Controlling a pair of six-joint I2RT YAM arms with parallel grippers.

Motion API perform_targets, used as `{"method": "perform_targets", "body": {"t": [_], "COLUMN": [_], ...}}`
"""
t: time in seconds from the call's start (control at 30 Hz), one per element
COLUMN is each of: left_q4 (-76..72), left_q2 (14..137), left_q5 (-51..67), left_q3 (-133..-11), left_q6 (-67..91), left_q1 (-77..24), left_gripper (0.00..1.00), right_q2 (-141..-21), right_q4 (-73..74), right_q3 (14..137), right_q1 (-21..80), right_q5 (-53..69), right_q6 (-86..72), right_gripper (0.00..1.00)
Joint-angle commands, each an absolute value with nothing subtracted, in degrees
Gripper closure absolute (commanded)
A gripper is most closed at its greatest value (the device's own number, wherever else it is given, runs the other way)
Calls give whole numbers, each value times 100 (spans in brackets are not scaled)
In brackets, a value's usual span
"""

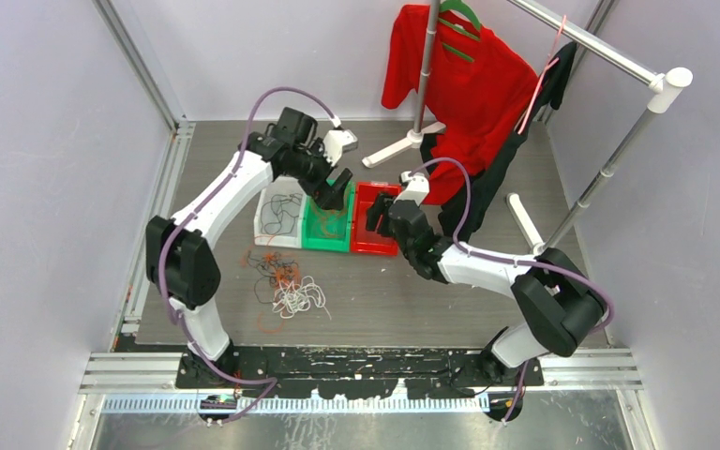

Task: Untangle the cables
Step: Place the cable in the bin.

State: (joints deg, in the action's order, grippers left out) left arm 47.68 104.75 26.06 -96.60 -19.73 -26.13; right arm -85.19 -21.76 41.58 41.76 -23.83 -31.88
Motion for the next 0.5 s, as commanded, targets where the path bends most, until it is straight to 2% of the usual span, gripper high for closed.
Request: {"method": "perform_targets", "body": {"t": [0.0, 0.17, 0.27, 0.47], "left_q4": [4991, 5421, 5584, 5107], "left_q2": [9924, 9786, 9526, 8877], "left_q5": [2687, 2610, 2556, 2339], "left_q3": [-9906, -10176, -9826, -8520], "left_q6": [-1972, -1860, -1902, -1910], "left_q1": [-2459, -1990, -1456, -415], "left_gripper": [13, 15, 17, 34], "right_q2": [-8508, -8778, -9132, -9901], "right_q4": [-2163, -2186, -2264, -2128], "right_q3": [4393, 4802, 5229, 6060], "right_q1": [4196, 4192, 4200, 4197], "right_q5": [-2492, -2585, -2480, -2347], "right_q6": [-3234, -3129, -2935, -2536], "right_gripper": [35, 34, 32, 34]}}
